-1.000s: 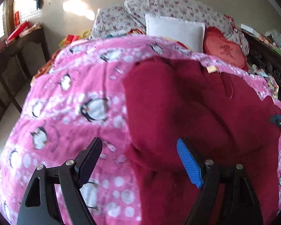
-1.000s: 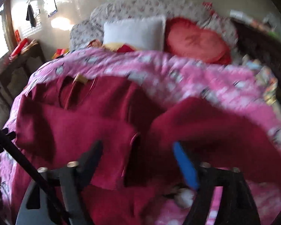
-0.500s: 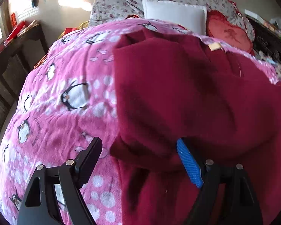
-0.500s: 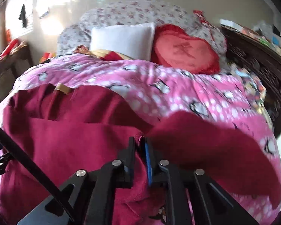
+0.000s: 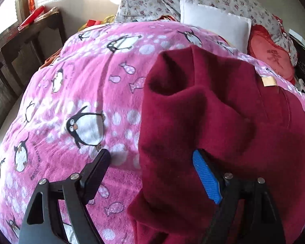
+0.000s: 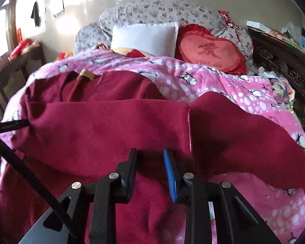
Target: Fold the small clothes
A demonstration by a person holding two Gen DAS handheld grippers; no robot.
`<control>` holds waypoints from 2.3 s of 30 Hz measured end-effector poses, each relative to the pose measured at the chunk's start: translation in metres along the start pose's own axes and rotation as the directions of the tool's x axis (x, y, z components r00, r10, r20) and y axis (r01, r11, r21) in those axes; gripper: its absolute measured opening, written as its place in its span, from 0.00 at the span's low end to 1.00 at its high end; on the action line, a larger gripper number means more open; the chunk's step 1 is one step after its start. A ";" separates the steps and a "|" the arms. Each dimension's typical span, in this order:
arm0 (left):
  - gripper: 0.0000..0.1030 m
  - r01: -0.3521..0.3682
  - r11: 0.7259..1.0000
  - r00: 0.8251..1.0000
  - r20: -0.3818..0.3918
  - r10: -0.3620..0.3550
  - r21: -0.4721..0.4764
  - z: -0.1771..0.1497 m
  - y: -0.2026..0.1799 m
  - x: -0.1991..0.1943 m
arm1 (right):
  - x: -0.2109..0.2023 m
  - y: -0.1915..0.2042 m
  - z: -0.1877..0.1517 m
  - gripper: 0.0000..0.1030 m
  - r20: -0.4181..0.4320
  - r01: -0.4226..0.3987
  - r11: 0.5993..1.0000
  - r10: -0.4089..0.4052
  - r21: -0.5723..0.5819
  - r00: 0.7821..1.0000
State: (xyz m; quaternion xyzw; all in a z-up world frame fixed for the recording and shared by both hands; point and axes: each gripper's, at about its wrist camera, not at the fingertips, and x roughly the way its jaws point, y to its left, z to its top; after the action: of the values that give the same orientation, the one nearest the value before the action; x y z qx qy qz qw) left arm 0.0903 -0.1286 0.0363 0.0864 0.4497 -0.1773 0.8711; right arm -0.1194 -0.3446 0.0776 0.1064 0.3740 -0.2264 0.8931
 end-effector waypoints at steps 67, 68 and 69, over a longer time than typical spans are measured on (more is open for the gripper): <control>0.84 0.115 0.988 0.988 0.092 -0.125 0.108 -0.040 -0.016 -0.080 | -0.048 0.036 0.006 0.85 0.182 -0.404 0.909 0.383 0.100 0.906; 0.84 0.108 0.989 0.989 0.088 -0.117 0.104 -0.039 -0.016 -0.077 | -0.049 0.031 0.004 0.85 0.181 -0.401 0.910 0.379 0.109 0.908; 0.84 0.101 0.990 0.990 0.088 -0.109 0.097 -0.038 -0.014 -0.073 | -0.045 0.026 0.000 0.85 0.184 -0.392 0.912 0.367 0.122 0.912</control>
State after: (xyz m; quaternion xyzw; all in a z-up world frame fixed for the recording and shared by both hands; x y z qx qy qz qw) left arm 0.0173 -0.1134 0.0741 0.0944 0.4037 -0.2474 0.8757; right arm -0.1346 -0.3079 0.1104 0.2285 0.2555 -0.0843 0.9356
